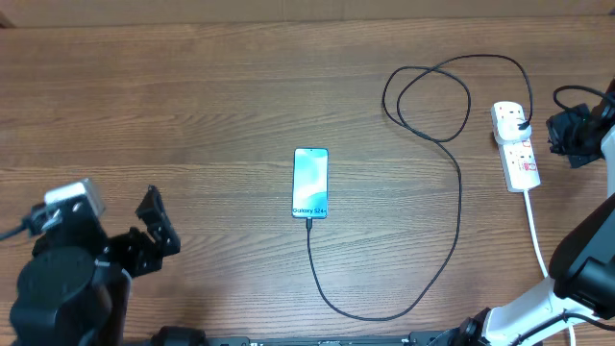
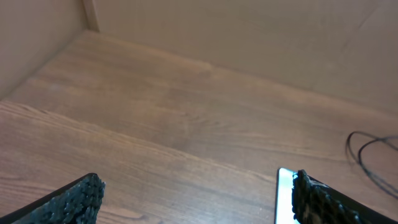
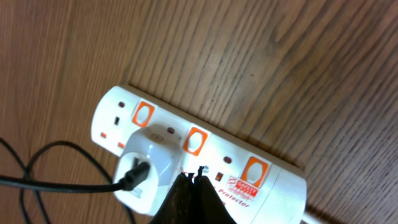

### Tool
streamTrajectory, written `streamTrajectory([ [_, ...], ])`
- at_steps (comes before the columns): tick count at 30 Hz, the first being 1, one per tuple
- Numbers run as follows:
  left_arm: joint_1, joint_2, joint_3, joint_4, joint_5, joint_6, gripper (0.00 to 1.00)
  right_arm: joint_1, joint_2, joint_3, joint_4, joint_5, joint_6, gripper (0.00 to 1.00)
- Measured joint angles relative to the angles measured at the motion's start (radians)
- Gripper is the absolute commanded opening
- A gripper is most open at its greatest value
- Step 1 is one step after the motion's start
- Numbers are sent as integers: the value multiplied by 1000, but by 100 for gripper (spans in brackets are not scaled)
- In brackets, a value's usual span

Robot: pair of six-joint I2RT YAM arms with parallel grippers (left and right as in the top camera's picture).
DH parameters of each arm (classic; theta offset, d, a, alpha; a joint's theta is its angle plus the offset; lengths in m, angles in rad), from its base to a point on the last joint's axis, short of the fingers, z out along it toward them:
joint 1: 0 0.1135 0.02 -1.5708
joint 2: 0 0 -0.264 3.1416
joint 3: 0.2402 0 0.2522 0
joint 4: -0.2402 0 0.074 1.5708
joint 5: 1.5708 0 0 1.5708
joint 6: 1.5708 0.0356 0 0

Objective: Plug charger to phone and switch on socket

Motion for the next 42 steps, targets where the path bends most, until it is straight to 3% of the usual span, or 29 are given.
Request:
streamTrajectory([
  [14,39,-185,0,-18,0,0,100,19,144,35,3,-41,-2,4],
  [32,104,-205,-1,-430,0,0,100,46,197,36,48,-33,-2,4],
  [42,104,-205,-1,-488,0,0,100,76,201,49,-3,-5,-40,4],
])
